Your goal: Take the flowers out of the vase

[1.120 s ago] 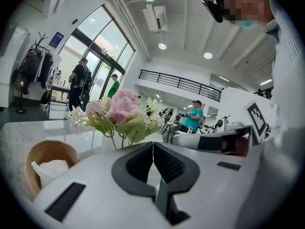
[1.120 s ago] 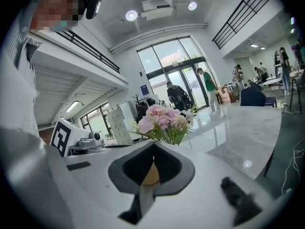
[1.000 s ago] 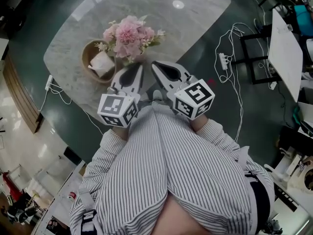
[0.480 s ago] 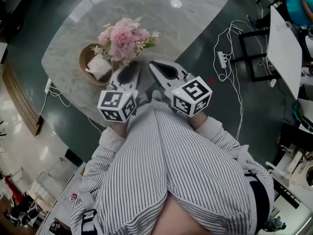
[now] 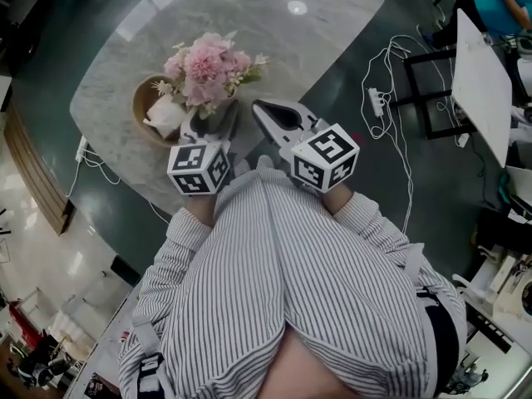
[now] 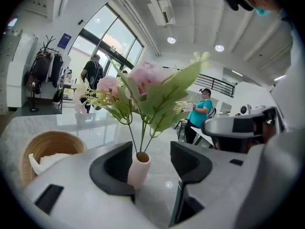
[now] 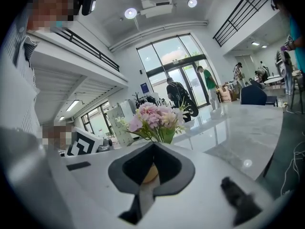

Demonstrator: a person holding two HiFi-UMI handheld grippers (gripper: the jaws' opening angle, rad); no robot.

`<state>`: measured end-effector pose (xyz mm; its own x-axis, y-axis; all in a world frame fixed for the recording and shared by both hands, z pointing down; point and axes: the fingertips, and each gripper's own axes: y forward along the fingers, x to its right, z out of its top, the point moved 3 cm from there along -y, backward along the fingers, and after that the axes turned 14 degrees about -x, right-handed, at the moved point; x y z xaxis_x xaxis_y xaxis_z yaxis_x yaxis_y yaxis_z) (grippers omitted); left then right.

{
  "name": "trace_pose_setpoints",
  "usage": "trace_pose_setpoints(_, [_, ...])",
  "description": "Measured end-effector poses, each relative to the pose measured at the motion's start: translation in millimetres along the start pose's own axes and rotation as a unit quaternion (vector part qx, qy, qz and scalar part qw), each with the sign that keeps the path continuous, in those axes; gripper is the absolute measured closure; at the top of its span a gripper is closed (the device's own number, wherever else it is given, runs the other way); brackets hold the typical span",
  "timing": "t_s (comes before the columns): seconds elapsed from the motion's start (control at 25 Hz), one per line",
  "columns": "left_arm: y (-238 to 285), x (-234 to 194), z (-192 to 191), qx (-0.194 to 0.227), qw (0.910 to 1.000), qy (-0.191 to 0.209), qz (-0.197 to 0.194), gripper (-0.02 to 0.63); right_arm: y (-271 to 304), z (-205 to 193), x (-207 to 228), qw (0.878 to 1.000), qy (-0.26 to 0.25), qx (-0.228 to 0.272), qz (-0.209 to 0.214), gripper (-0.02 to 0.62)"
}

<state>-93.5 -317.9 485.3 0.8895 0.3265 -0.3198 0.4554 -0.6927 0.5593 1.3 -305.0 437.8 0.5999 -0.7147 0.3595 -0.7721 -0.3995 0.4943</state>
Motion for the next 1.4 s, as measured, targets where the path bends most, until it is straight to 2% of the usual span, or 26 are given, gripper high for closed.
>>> trace_pose_setpoints(0.16, [10.6,-7.5,0.4,0.004,0.9999,0.0,0.011,0.354,-1.9,3.5,3.8,1.0,-0.003,0.002,-0.003,0.58])
trace_pose_setpoints(1.0, [41.6,-24.5,1.4,0.005,0.9981,0.005,0.062,0.357,-6.8,8.4,21.8,1.0,0.001,0.005,-0.021,0.58])
trace_pose_setpoints(1.2, [41.9,-25.2,2.2,0.001,0.9971,0.007,0.075,0.402,-8.1,9.0,22.4,1.0,0.003,0.007,-0.022,0.58])
trace_pose_setpoints(1.4, [44.7,-19.3,0.4,0.0,0.9978,0.012,0.066,0.459,-11.9,8.6,23.8,1.0,-0.001,0.008,-0.019,0.58])
